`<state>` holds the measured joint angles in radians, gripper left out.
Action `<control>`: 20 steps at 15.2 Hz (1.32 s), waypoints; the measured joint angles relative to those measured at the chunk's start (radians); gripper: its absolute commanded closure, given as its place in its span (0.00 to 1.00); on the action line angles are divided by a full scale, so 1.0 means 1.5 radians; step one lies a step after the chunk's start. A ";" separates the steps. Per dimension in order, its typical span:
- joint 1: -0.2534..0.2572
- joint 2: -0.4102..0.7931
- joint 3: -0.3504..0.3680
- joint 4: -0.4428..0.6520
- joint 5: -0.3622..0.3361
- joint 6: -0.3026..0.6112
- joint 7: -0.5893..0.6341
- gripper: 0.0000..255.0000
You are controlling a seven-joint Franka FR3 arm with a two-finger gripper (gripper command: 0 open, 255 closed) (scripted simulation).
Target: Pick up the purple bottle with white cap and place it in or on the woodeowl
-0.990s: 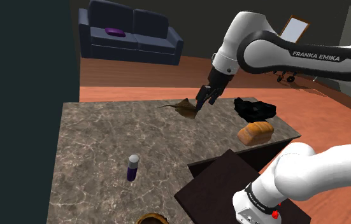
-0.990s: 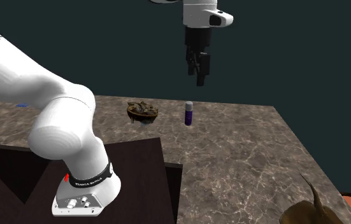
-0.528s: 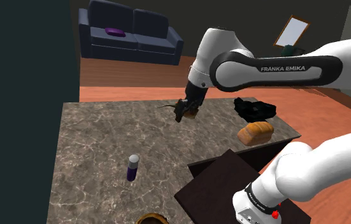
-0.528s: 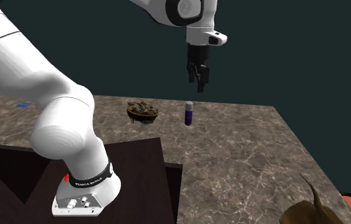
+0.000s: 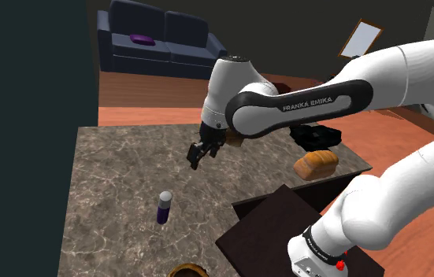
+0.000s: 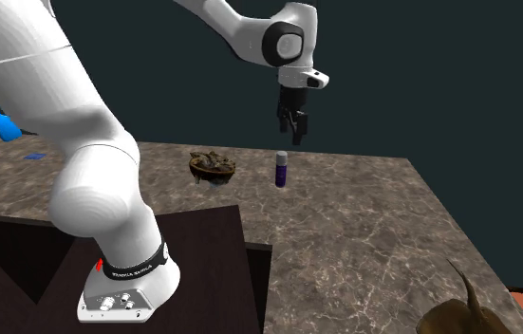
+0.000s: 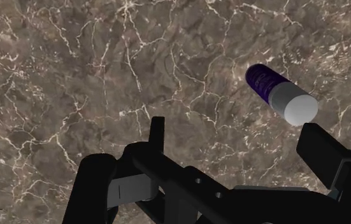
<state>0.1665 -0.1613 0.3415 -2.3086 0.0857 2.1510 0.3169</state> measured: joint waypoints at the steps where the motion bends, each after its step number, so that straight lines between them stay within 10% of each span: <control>1: 0.004 0.027 0.009 0.011 -0.009 0.014 0.013 0.00; 20: 0.086 0.343 0.036 0.141 -0.170 0.153 0.167 0.00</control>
<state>0.2959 0.3535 0.3958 -2.0975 -0.1699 2.3800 0.5671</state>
